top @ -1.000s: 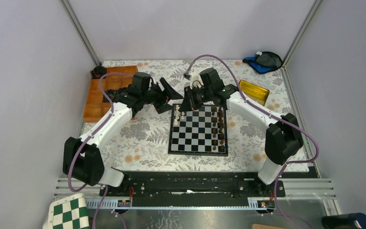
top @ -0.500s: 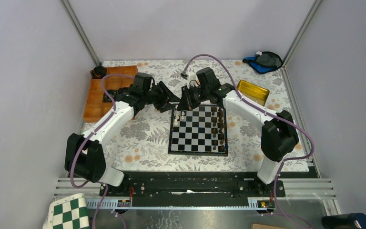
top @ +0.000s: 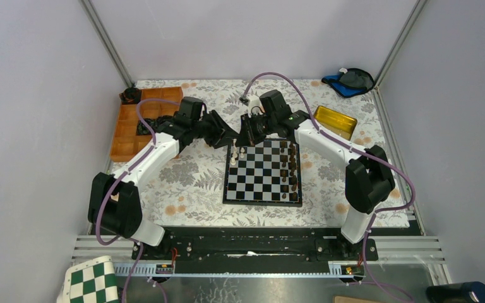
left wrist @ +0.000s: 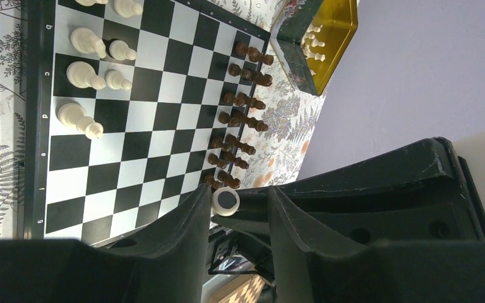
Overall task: Set up the chess pieces on the board
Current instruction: Place the chess piece on the chessboard.
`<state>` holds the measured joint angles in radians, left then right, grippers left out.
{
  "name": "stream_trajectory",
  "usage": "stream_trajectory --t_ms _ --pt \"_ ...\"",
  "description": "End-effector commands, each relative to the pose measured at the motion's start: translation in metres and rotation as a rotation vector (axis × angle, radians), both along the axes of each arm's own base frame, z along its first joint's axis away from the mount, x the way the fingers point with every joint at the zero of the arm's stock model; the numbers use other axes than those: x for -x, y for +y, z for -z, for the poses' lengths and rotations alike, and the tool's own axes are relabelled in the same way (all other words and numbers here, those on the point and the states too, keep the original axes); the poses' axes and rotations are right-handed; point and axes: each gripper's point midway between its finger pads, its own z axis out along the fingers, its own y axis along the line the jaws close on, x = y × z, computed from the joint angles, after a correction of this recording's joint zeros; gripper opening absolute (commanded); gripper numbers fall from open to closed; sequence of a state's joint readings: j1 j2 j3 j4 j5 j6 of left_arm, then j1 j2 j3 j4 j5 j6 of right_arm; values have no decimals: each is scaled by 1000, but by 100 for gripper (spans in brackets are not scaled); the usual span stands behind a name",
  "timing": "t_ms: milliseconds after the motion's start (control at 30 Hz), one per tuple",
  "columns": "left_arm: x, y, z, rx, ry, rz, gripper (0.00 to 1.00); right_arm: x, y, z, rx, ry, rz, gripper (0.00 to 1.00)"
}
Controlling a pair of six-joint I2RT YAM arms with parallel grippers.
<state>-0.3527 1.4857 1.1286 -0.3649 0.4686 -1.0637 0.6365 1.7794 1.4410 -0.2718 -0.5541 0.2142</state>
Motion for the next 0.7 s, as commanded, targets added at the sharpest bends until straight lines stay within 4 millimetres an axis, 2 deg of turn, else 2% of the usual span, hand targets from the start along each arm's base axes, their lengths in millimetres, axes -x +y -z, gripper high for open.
stream_trajectory --t_ms 0,367,667 --pt "15 -8 3 21 39 68 43 -23 17 -42 -91 -155 15 0" --pt "21 -8 10 24 60 73 32 -25 20 -47 -121 -161 23 0" --pt "21 -8 10 29 58 72 19 -24 21 -47 -127 -159 21 0"
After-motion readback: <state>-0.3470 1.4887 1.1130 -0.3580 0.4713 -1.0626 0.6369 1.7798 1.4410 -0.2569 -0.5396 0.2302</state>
